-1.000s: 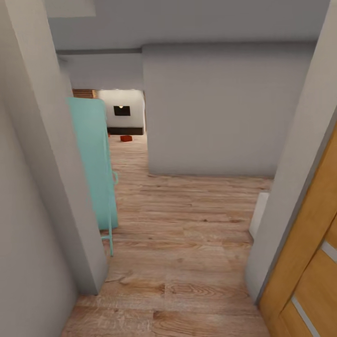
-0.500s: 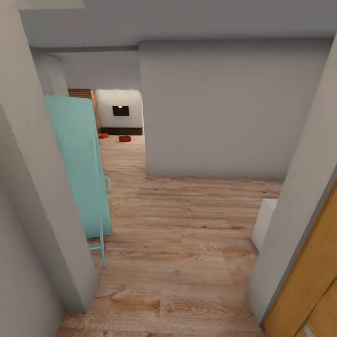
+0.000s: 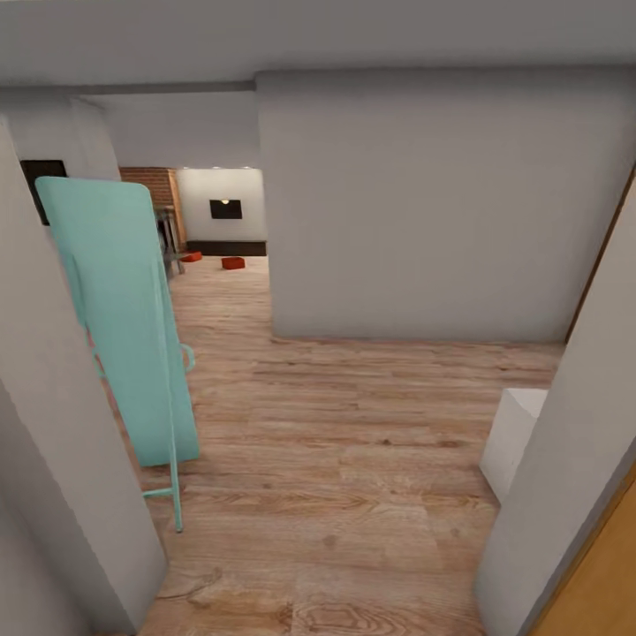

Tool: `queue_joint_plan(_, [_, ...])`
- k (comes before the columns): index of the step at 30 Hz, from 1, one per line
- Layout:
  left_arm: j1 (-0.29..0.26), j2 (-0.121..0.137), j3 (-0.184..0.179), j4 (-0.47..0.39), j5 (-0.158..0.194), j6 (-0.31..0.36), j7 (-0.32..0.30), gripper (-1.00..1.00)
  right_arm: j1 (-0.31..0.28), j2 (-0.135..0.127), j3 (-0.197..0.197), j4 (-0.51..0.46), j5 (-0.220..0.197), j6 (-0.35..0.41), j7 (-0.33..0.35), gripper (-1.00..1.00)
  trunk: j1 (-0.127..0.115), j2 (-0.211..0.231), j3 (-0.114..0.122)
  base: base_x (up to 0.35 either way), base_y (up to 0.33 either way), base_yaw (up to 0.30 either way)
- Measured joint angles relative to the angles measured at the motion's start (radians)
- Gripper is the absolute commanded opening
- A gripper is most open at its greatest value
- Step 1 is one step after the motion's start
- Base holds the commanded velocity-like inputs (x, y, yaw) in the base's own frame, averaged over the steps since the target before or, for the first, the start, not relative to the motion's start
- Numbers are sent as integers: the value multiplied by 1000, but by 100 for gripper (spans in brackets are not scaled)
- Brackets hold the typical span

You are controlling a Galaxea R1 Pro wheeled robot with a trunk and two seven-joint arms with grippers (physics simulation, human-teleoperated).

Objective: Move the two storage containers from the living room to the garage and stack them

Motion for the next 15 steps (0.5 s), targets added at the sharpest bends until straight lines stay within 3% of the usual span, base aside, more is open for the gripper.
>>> queue_joint_plan(15, [0, 0, 0, 0, 0, 1, 0, 100, 0, 0, 0, 0, -1, 2, -1, 100, 0, 0, 0, 319, -7, 0])
